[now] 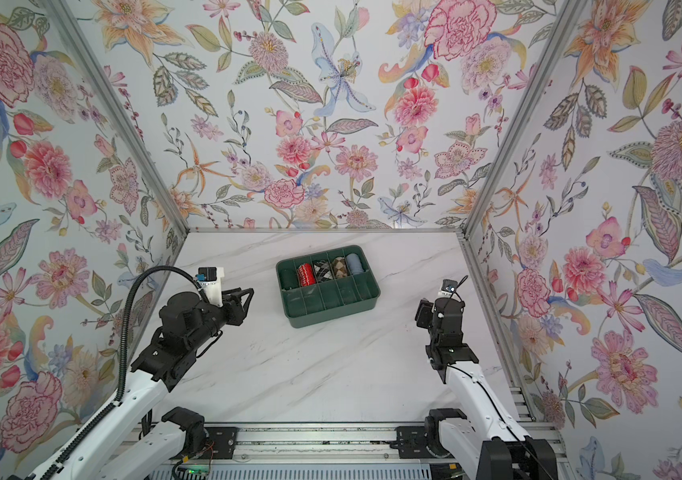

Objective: Roll the socks

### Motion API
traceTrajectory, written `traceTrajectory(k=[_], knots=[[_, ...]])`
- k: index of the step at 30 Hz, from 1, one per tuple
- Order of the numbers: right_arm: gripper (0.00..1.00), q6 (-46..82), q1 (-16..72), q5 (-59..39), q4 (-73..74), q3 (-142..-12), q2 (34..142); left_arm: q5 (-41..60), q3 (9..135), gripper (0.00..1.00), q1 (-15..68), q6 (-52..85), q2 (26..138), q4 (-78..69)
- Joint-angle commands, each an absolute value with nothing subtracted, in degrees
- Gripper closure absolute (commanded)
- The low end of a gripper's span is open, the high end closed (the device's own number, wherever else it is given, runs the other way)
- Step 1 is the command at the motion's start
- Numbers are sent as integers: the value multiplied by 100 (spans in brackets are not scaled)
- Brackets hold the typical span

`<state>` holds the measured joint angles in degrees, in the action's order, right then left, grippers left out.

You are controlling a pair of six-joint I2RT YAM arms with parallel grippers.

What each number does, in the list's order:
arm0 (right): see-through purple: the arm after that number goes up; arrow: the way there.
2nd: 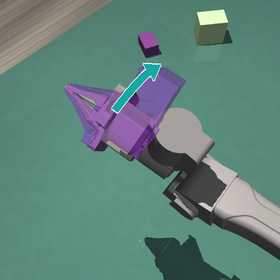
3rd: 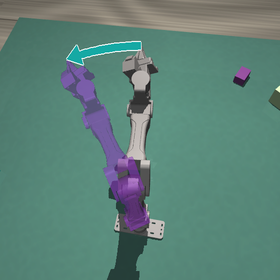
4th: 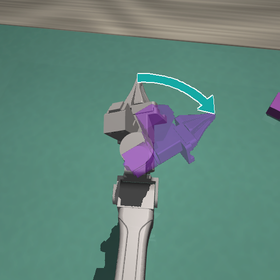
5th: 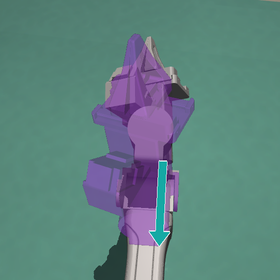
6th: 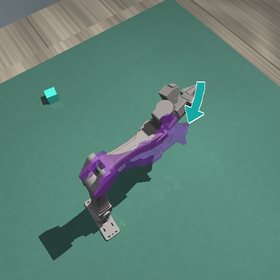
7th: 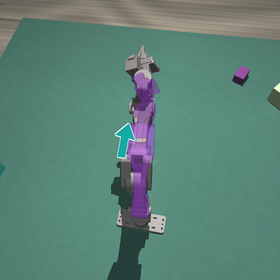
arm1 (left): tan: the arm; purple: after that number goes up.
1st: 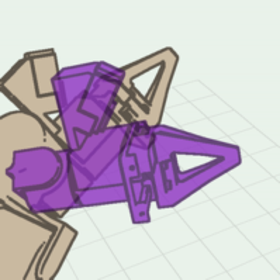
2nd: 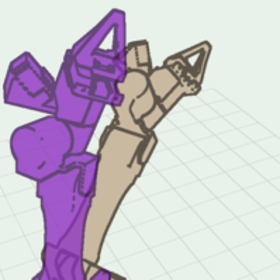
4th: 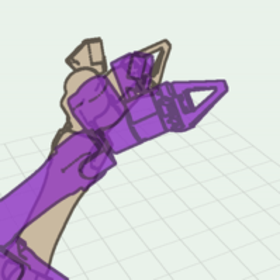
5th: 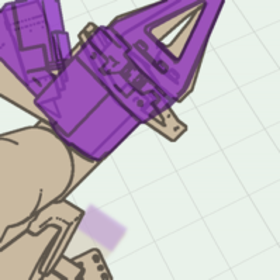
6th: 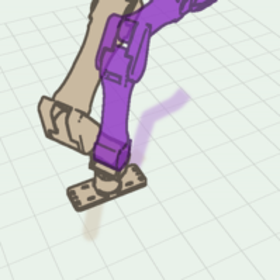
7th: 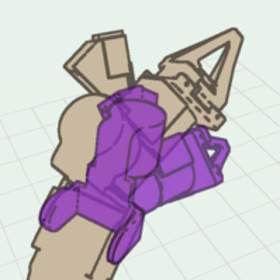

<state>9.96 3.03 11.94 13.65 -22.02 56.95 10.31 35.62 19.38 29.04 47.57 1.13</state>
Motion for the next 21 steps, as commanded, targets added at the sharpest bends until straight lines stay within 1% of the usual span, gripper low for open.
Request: traceTrajectory(k=[1,2,5,6,10,15,18,19,21], knots=[[33,924,192,1410,3100,-1807,6015,533,3456,36,1872,2666,4852,-82],[33,899,141,1431,3388,-1728,6179,396,3448,26,1872,2623,4885,-88],[33,901,-48,1428,3962,-1615,6691,-129,3385,5,1877,2577,4923,-167],[33,905,-83,1424,4129,-1580,6799,-254,3345,1,1877,2537,4908,-228],[34,949,-169,1291,5204,-1292,7339,-834,3217,1,1872,2236,4834,-465],[34,478,-105,1186,6072,-1177,7709,-1712,3063,1,1877,1588,4847,-813],[34,396,-69,1223,6915,-1052,8280,-2179,2836,1,1864,1124,4917,-1298],[34,280,5,1239,7089,-1057,8396,-2305,2722,1,1868,944,4953,-1542],[34,159,150,1248,6752,-1185,8404,-2576,2455,1,1867,629,5013,-2117]])
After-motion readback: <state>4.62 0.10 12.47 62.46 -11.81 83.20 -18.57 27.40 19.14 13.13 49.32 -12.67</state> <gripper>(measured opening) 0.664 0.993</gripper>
